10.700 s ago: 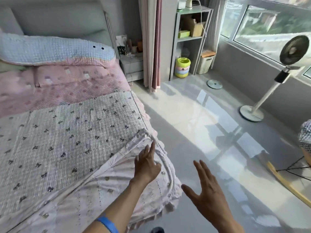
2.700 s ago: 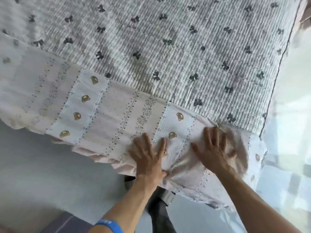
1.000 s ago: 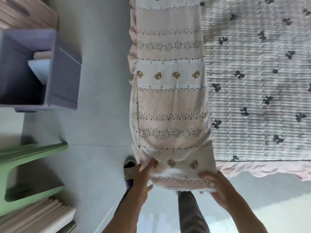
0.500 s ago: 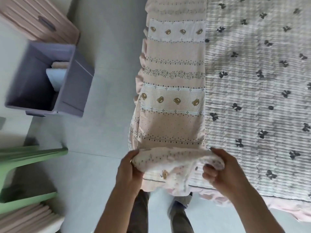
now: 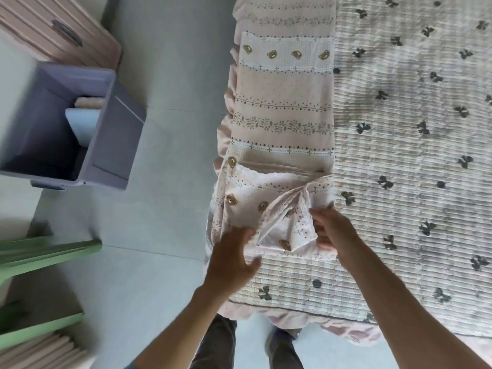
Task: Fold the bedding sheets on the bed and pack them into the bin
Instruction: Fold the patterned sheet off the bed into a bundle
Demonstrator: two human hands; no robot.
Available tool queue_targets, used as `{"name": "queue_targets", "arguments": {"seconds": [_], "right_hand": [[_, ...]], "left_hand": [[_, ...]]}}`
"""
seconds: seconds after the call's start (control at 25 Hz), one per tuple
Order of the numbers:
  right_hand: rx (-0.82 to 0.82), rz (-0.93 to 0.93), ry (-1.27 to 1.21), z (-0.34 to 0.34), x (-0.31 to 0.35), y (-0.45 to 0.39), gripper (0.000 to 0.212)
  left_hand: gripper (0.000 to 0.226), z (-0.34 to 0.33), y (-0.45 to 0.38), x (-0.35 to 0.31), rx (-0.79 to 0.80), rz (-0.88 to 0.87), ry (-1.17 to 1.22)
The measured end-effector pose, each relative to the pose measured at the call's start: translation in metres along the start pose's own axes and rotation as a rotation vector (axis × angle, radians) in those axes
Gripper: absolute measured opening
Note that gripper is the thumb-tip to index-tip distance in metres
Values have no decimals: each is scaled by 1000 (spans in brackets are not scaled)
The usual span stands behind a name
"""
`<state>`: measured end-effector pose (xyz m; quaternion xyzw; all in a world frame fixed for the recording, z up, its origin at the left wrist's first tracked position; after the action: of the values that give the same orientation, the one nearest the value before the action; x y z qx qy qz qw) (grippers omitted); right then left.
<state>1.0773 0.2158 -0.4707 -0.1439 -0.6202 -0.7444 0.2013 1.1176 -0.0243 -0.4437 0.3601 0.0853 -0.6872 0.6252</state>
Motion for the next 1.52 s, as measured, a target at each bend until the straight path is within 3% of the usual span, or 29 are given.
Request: {"name": "queue_targets", "arguments": {"seconds": [0.08, 0.16, 0.32, 0.44, 0.56, 0.68, 0.8, 0.88, 1.04, 1.16, 1.32, 1.44, 1.52], "right_hand": [[85, -10, 110, -18, -9, 11, 19], [180, -46, 119, -39, -8, 23, 19], [388, 116, -38, -88, 46, 44, 30], [529, 212, -168, -98, 80, 49, 30], [277, 270, 14, -63, 71, 20, 27], [1, 293, 157, -24, 46, -6, 34], [-283, 347, 226, 6, 33, -23, 42], [-376, 377, 285, 13, 27, -27, 49], [-475, 446, 335, 18, 25, -25, 59], [-481, 397, 230, 27, 29, -28, 46], [-466, 280, 71, 47, 31, -39, 13], [-458, 275, -5, 51, 34, -41, 14], [-470, 265, -3, 50, 34, -41, 15]], "left_hand": [[82, -33, 16, 12, 118, 29, -188], [88, -37, 12, 10, 8, 92, -192], [66, -24, -13, 2, -211, 226, -169], [37, -2, -30, 18, -254, 311, 144], [36, 16, -45, 23, -136, 259, 539], [30, 24, -56, 31, -64, 347, 721], [50, 7, -51, 32, 200, 360, 515], [39, -4, -38, 33, 336, 330, 383], [18, 10, -32, 44, 204, 312, 457], [18, 24, -37, 45, 83, 344, 517], [17, 34, -64, 31, 94, 287, 555], [18, 48, -86, 39, 19, 277, 453], [12, 46, -98, 41, 88, 280, 454]]}}
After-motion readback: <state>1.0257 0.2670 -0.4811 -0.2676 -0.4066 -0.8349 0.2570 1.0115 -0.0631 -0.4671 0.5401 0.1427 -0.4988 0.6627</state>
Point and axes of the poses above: each hand's wrist, its own y-axis away from the middle knuckle, its own z-axis out of the back of the hand, x = y × z, the point moved 7 cm from there along -y, towards the middle knuckle, and after that the axes turned 4 degrees about -z, right-handed, at the moved point
